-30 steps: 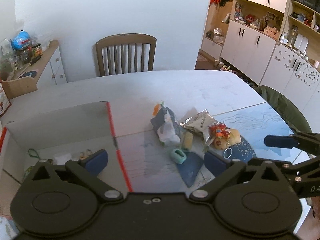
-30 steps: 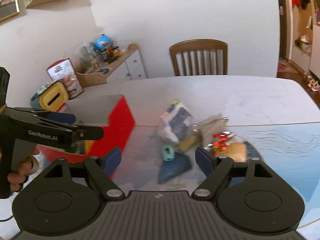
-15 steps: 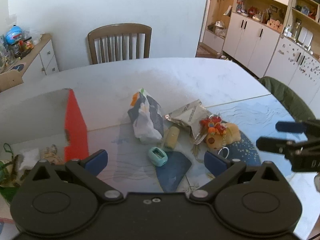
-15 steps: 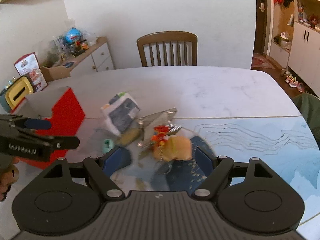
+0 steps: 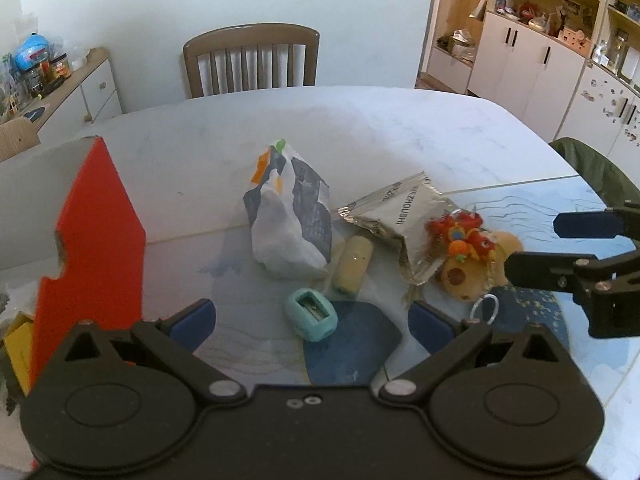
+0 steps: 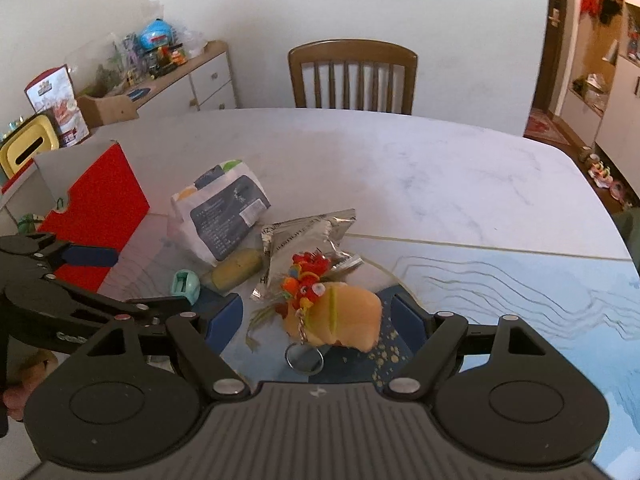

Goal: Organize objects
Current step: 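Move both open tools back from the box to the pile, then grasp the red rooster keychain with the right tool while the left tool grasps the teal sharpener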

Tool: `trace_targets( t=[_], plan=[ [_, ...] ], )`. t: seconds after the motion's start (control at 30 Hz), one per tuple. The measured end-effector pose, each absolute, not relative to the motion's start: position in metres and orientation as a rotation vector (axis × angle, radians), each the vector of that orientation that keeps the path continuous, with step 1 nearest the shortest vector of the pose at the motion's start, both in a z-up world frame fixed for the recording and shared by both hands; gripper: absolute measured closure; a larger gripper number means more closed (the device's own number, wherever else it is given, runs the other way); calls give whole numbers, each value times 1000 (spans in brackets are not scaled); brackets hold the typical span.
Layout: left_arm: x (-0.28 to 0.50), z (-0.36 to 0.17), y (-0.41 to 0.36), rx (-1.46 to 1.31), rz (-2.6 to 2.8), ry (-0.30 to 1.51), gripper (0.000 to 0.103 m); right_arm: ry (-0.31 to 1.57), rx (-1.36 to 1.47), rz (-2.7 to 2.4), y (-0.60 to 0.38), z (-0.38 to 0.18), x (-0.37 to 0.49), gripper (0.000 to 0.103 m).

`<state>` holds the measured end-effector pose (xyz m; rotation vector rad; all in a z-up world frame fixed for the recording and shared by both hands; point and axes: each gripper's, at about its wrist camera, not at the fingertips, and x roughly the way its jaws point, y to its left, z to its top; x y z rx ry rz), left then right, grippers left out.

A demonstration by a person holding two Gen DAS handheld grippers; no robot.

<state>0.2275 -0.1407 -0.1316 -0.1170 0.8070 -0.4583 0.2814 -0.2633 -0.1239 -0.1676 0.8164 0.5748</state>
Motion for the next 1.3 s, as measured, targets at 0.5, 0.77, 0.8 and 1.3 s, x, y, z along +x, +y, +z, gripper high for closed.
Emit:
trace_targets(
  t=[0.5, 0.77, 0.8, 1.3],
  plan=[
    [244, -157, -148, -96, -442, 804, 15, 795, -285, 633, -232, -143, 302, 30],
    [244, -165, -153, -90, -447, 815, 30, 794, -343, 647, -224, -154, 305, 42],
    [243, -166, -153, -90, -445, 815, 30, 793, -345, 648, -224, -155, 306, 43],
    [240, -159, -155, -76, -486, 811, 69, 774, -361, 646, -226, -155, 309, 67]
  ],
)
